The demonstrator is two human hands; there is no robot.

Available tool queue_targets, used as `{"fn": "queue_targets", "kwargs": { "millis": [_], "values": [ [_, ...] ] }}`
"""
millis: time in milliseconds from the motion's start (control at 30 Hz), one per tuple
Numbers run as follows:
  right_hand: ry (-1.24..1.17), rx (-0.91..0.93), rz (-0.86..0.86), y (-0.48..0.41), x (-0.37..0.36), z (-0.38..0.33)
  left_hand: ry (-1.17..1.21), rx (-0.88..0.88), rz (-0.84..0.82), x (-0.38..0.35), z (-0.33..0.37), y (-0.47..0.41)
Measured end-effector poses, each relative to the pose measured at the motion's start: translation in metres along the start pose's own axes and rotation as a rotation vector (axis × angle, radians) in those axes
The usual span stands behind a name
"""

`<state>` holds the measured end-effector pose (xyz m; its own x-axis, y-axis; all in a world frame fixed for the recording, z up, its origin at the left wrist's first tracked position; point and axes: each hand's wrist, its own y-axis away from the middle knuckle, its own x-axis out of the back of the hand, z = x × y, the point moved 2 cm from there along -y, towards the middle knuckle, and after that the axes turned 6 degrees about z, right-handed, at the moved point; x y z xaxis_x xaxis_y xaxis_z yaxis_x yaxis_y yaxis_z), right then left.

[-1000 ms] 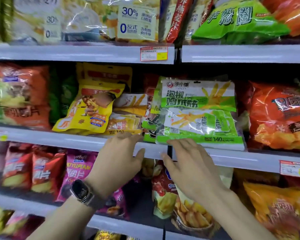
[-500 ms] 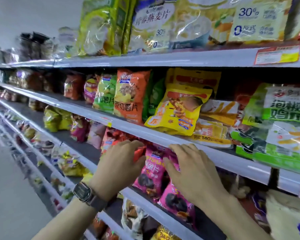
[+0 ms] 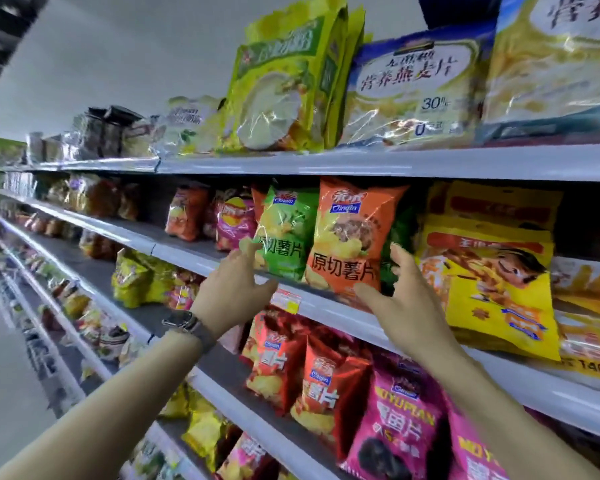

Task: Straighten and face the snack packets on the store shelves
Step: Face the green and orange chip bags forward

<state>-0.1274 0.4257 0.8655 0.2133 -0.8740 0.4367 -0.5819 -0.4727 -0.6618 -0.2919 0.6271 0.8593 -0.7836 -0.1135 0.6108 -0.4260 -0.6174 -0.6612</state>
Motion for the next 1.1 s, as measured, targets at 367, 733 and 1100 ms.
{"fn": "queue_targets", "kwargs": {
  "millis": [367, 733, 1100],
  "values": [
    [-0.15, -0.271, 0.243, -0.062, -0.068, 0.004, 0.225, 0.115, -0.133, -0.052, -0.053, -0.136],
    [-0.077, -0.276, 0.399, -0.071, -0.082, 0.014, 0.371, 0.101, -0.032, -0.087, -0.065, -0.156],
    [-0.09, -0.276, 0.439, -0.087, -0.117, -0.013, 0.28, 0.104, 0.027, -0.028, -0.143, -0.149]
  ]
}}
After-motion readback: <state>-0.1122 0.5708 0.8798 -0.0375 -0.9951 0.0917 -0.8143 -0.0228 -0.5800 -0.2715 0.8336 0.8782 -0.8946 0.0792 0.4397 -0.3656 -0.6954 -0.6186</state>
